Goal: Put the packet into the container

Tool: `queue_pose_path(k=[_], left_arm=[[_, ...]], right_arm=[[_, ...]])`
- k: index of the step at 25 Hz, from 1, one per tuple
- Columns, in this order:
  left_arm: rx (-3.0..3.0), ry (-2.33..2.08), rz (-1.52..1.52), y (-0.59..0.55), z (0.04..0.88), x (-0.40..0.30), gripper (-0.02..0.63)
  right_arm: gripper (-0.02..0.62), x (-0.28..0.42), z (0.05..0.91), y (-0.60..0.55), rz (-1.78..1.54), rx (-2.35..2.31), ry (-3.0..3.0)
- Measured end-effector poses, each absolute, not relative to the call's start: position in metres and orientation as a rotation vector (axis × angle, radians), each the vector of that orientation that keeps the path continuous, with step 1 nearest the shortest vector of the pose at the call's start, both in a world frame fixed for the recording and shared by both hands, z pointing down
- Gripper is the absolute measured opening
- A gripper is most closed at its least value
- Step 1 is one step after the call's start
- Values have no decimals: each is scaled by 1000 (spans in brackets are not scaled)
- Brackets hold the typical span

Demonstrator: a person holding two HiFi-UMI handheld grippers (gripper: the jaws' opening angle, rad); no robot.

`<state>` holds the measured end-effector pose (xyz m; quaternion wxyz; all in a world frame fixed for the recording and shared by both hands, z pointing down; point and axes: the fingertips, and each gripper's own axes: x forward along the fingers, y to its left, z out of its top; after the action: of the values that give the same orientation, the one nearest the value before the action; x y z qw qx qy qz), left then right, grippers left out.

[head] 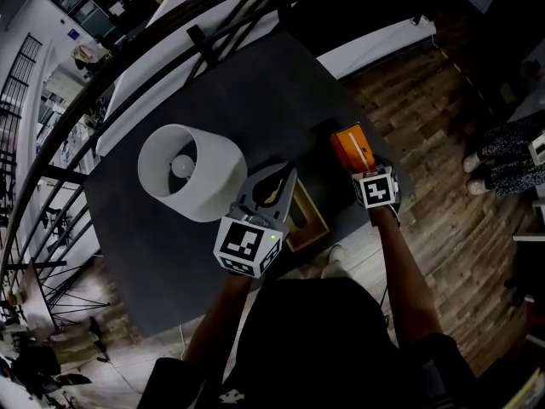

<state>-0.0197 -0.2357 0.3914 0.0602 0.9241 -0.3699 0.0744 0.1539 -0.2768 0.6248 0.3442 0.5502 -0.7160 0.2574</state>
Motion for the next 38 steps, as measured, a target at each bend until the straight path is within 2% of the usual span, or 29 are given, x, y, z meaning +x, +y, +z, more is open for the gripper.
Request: queue_pose_path(k=[16,31,38], left_arm=[[2785,-1237,202,-215,388,-55,6],[2720,-1355,200,-204,389,-87,6],[2698,-1385,214,-196,392,-99,6]], right_arm=[[336,54,529,-210,708,1418,-2038],[336,-43,545,-172,721,1205,-2096],[336,-56,575,-168,707,1212,-2015]])
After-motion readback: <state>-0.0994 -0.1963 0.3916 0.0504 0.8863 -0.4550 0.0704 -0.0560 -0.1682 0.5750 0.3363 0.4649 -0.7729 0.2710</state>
